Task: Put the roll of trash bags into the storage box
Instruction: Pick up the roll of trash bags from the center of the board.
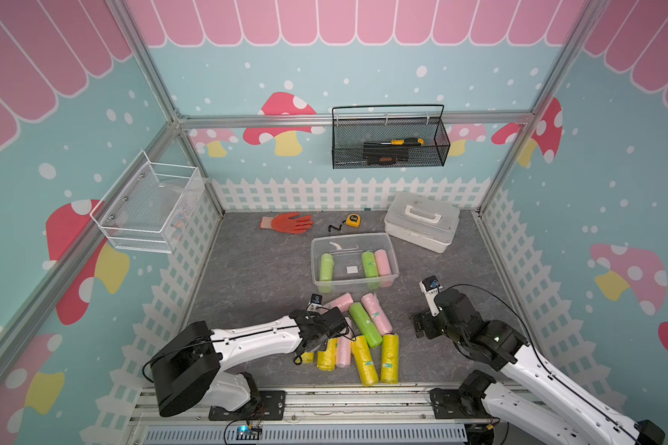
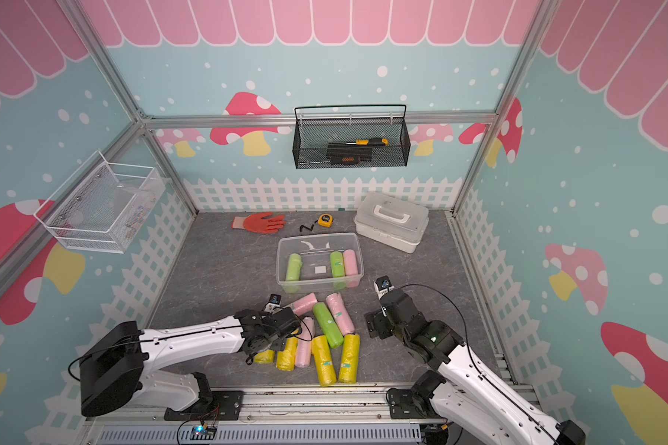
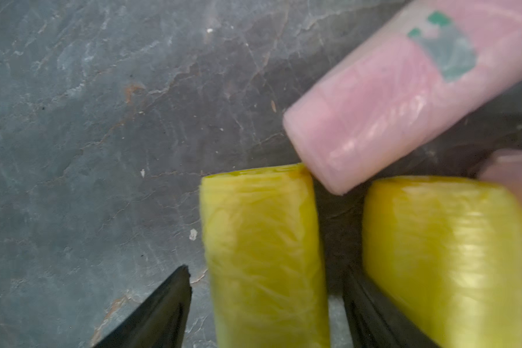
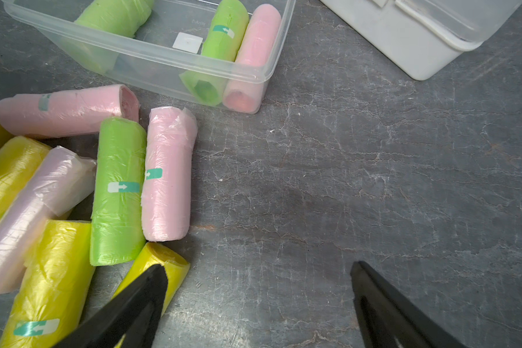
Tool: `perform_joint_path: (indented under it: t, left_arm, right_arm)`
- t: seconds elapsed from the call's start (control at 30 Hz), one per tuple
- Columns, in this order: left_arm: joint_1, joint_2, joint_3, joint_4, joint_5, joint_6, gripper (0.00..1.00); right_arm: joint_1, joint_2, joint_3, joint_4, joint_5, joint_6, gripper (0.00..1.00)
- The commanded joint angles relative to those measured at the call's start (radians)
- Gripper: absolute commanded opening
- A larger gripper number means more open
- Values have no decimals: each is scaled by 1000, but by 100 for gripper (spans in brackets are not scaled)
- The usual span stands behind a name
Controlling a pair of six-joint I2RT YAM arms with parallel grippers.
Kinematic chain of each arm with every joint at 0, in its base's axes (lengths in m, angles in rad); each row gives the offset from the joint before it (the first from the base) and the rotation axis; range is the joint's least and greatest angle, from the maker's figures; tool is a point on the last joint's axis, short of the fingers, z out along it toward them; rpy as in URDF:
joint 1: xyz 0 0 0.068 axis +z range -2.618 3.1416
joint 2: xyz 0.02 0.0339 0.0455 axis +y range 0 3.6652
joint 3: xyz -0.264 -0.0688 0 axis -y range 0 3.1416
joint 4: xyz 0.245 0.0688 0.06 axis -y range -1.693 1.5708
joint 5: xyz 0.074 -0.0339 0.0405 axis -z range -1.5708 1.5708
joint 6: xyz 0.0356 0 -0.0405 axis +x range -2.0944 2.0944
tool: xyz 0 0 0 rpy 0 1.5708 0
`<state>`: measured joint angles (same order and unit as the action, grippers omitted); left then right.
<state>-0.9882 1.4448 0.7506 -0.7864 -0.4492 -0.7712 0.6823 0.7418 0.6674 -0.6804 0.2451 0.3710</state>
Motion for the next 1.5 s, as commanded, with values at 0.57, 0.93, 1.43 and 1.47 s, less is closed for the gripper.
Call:
perform_joint_path:
  t: [0.57,0.93,1.43,1.47]
  left_arm:
    - [-35,-225,-63,14,-18,-33,16]
    - [-32,-601,25,-77,-6,-5,0]
    - [72,-275,632,-111,5,105,0]
    - [86,-251,656,-109,16,117,0]
  right_arm:
    - [1,-1,9,5,5,9,97]
    - [1,27,8,7,38,34,96]
    - [0,68,-26,135,105,-5,97]
    - [1,79,-28,143,123,8,97]
